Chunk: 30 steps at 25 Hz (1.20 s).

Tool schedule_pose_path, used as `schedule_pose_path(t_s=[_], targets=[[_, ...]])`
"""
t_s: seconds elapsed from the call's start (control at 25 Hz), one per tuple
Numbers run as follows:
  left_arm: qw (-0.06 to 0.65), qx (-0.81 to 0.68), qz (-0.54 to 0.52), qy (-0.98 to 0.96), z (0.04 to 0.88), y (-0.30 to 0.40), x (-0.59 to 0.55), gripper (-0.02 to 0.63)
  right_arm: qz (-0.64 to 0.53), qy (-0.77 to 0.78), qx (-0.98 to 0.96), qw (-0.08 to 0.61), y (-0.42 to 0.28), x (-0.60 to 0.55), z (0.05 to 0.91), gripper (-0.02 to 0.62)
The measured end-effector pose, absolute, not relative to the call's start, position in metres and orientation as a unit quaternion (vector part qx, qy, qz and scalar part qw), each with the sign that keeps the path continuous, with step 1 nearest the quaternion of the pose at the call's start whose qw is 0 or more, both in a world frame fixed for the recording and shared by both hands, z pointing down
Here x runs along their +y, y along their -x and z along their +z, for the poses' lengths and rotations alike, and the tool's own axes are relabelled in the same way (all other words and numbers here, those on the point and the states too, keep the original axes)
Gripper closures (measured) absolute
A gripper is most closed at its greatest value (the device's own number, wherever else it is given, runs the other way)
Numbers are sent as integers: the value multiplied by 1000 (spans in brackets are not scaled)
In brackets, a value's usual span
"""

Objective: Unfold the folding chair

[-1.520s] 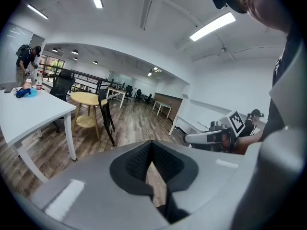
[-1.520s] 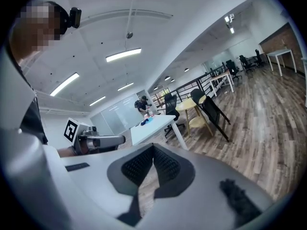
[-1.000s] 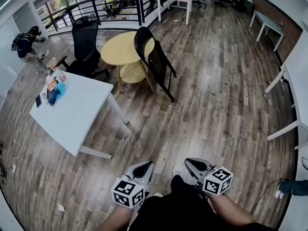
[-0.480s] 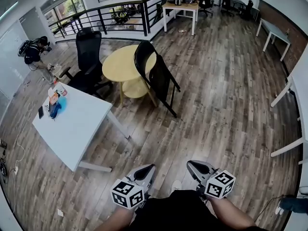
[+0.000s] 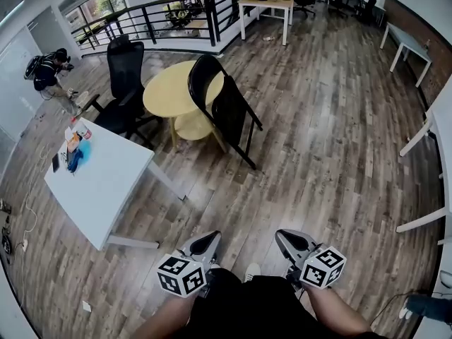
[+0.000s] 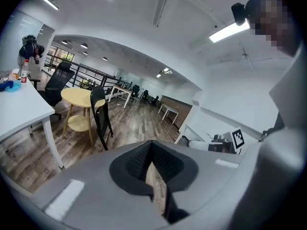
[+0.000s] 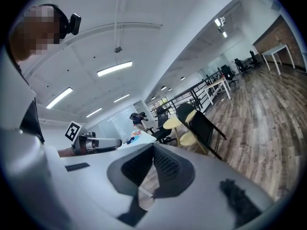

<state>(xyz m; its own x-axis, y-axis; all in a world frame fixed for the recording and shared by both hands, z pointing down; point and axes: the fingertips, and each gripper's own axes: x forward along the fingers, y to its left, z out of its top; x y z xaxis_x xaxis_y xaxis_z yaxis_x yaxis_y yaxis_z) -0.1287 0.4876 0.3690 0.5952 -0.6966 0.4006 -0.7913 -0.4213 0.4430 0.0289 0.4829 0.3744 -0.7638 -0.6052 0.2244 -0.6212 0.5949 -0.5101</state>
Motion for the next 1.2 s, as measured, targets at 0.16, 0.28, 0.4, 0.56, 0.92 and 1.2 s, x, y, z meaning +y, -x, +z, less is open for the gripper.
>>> schedule_pose_path(t_s=[0.16, 0.28, 0.4, 0.56, 0.92, 1.2], targets=[[329, -437, 75, -834, 375, 123, 487, 598, 304, -336, -891, 16, -29, 483, 385, 591], [324, -439, 87, -834, 377, 125, 484, 598, 306, -332, -892, 15, -27, 480, 386, 591], [327, -436, 88, -834, 383, 121, 478, 598, 309, -336, -890, 16, -31, 478, 389, 591], [322, -421, 87, -844, 387, 110, 467, 598, 320, -348, -881, 17, -34, 478, 400, 591], [246, -400, 153, -870, 408, 102, 462, 598, 335, -333, -880, 53, -15, 464, 422, 591], [256, -418, 142, -860, 413, 126, 434, 598, 323, -316, -889, 67, 6, 429, 420, 591]])
